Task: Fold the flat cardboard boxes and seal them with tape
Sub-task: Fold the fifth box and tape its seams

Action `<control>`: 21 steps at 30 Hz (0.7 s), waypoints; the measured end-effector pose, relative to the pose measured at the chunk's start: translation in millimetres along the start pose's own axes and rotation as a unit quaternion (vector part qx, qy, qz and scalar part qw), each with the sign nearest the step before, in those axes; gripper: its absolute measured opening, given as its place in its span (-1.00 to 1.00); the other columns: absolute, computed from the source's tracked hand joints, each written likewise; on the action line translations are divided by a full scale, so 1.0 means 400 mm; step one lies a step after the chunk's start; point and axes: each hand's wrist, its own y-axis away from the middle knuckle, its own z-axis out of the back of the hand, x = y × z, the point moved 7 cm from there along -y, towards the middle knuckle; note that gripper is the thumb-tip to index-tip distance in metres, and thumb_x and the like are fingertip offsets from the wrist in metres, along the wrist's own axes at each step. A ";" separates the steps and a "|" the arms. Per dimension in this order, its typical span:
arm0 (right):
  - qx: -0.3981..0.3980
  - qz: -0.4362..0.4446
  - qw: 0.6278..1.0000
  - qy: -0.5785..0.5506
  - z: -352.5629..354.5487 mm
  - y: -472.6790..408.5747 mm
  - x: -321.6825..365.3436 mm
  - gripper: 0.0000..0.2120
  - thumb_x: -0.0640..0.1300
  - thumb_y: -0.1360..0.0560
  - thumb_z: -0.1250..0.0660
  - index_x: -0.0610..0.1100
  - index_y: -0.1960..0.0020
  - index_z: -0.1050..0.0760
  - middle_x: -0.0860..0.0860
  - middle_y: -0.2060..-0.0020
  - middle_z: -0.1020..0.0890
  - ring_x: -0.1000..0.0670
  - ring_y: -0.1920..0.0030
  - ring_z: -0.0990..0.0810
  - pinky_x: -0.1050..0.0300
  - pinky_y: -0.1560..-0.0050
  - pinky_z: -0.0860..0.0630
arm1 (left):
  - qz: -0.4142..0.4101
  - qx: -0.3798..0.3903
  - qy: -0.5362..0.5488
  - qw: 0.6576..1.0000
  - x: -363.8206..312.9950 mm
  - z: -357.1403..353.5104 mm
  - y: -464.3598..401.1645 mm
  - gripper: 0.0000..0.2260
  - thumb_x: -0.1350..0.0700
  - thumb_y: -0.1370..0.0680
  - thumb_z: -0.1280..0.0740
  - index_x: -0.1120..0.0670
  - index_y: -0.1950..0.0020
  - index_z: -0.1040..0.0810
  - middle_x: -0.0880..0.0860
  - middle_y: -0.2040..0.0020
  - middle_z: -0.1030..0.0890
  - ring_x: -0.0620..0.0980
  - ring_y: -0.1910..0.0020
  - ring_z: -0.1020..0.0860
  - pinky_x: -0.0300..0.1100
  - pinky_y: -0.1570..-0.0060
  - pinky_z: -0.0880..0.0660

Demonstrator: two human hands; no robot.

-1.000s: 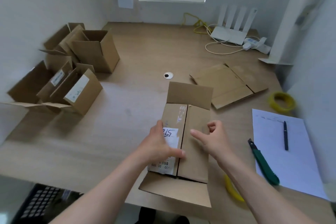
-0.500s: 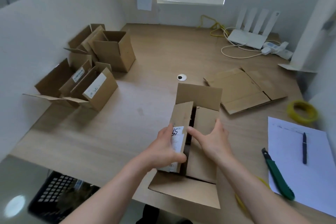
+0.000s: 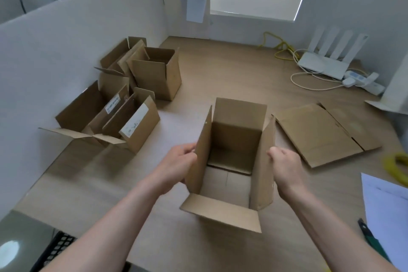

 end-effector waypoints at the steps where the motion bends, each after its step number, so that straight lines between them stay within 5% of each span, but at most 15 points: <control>1: 0.001 -0.005 1.000 -0.018 -0.032 -0.031 0.023 -0.59 -0.10 -0.44 -0.24 -0.05 0.55 -0.22 0.10 0.58 -0.24 0.00 0.45 -0.23 0.06 0.37 -0.13 | -0.011 -0.016 -0.018 1.000 -0.015 0.052 -0.038 -0.64 0.18 -0.55 -0.14 -0.28 0.13 -0.56 0.23 0.03 -0.58 0.04 0.19 -0.52 -0.13 0.34 -0.46; 3: 0.012 0.000 0.999 -0.033 -0.108 -0.102 0.082 -0.55 -0.15 -0.55 -0.26 -0.06 0.49 -0.26 0.04 0.56 -0.26 0.01 0.50 -0.23 0.12 0.47 -0.15 | -0.037 -0.047 -0.057 0.997 -0.056 0.154 -0.132 -0.60 0.19 -0.60 -0.12 -0.31 0.10 -0.56 0.22 -0.01 -0.60 0.11 0.17 -0.55 -0.13 0.38 -0.47; 5: 0.003 0.018 0.999 -0.029 -0.182 -0.184 0.153 -0.59 -0.11 -0.59 -0.24 -0.15 0.41 -0.29 -0.03 0.51 -0.27 0.00 0.50 -0.24 0.15 0.48 -0.17 | -0.065 -0.072 -0.085 0.992 -0.107 0.249 -0.241 -0.66 0.16 -0.64 -0.12 -0.19 -0.23 -0.56 0.03 -0.01 -0.62 0.03 0.07 -0.59 -0.23 0.34 -0.53; 8: -0.032 0.035 0.998 -0.042 -0.280 -0.312 0.264 -0.64 -0.09 -0.61 -0.23 -0.23 0.32 -0.36 -0.11 0.39 -0.27 -0.07 0.38 -0.25 0.07 0.36 -0.19 | -0.106 -0.110 -0.131 0.980 -0.184 0.375 -0.391 -0.63 0.16 -0.66 -0.15 0.06 -0.48 -0.39 0.04 -0.28 -0.57 0.05 -0.27 -0.52 -0.12 -0.12 -0.52; 12: -0.057 0.050 0.996 -0.040 -0.387 -0.466 0.378 -0.56 -0.06 -0.61 -0.24 -0.50 0.09 -0.42 -0.10 0.29 -0.34 -0.10 0.27 -0.28 0.00 0.26 -0.23 | -0.141 -0.163 -0.185 0.959 -0.249 0.489 -0.544 -0.61 0.20 -0.64 -0.20 0.06 -0.49 -0.37 0.06 -0.35 -0.53 0.06 -0.35 -0.47 -0.12 -0.28 -0.41; 15: -0.065 0.047 0.997 -0.025 -0.462 -0.547 0.410 -0.66 -0.07 -0.61 -0.25 -0.35 0.13 -0.52 -0.09 0.33 -0.35 -0.09 0.29 -0.30 0.03 0.27 -0.29 | -0.154 -0.193 -0.248 0.937 -0.252 0.540 -0.623 -0.55 0.26 -0.61 -0.26 0.00 -0.49 -0.37 0.07 -0.31 -0.55 0.09 -0.29 -0.51 -0.05 -0.30 -0.46; 21: -0.035 0.001 0.999 -0.026 -0.577 -0.631 0.393 -0.78 -0.09 -0.60 -0.26 -0.16 0.18 -0.50 -0.09 0.35 -0.38 -0.08 0.30 -0.37 0.12 0.32 -0.40 | -0.196 -0.177 -0.469 0.843 -0.279 0.551 -0.699 -0.83 0.34 -0.53 -0.33 0.14 -0.04 -0.61 0.11 0.11 -0.58 0.09 0.16 -0.56 -0.08 0.09 -0.59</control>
